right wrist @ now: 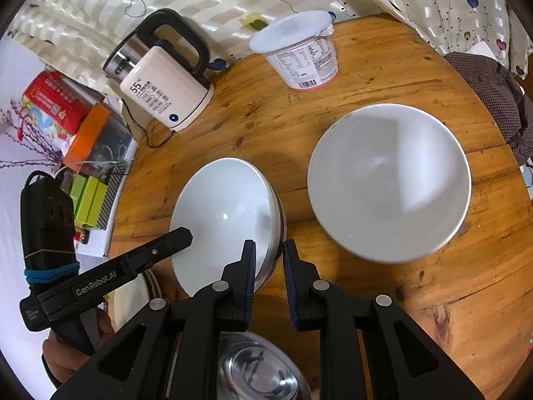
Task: Organize plates and bowls
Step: 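Lift the white bowl with both grippers and carry it over the steel bowl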
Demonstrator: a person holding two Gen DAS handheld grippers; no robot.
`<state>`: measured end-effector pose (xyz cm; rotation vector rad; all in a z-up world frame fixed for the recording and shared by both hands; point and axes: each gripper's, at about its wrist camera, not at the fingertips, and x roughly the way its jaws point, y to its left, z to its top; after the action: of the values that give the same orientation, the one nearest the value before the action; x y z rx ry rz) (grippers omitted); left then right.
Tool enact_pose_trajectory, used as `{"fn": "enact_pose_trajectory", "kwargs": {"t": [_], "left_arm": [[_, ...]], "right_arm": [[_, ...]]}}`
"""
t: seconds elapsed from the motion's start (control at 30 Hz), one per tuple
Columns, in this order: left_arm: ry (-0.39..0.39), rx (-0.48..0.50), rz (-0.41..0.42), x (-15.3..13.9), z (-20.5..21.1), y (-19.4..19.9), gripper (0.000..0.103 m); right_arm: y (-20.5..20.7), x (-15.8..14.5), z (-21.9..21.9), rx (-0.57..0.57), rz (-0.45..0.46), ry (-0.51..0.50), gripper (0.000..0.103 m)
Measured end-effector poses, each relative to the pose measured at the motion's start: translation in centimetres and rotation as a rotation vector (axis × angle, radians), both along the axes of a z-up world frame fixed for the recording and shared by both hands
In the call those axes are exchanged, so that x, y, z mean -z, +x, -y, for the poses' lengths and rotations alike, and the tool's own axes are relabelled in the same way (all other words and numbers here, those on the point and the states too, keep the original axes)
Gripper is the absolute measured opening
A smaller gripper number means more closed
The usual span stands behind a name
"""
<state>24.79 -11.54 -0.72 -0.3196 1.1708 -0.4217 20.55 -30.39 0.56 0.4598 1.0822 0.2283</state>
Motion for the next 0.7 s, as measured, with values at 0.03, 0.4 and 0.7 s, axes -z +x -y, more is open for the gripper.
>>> {"fn": "enact_pose_trajectory", "kwargs": {"t": [0.03, 0.4, 0.7], "left_arm": [[0.001, 0.001, 0.005, -0.2, 0.0, -0.3, 0.009], [-0.014, 0.006, 0.041, -2.7, -0.5, -3.3, 0.009], [-0.006, 0.01, 0.059, -4.2, -0.7, -6.7, 0.009]], "right_arm": [[-0.2, -0.2, 0.0, -0.002, 0.002, 0.0, 0.017], [-3.1, -2.9, -0.6, -0.028, 0.039, -0.011, 0.017], [-6.6, -4.2, -1.0, -0.035, 0.052, -0.013, 0.016]]}}
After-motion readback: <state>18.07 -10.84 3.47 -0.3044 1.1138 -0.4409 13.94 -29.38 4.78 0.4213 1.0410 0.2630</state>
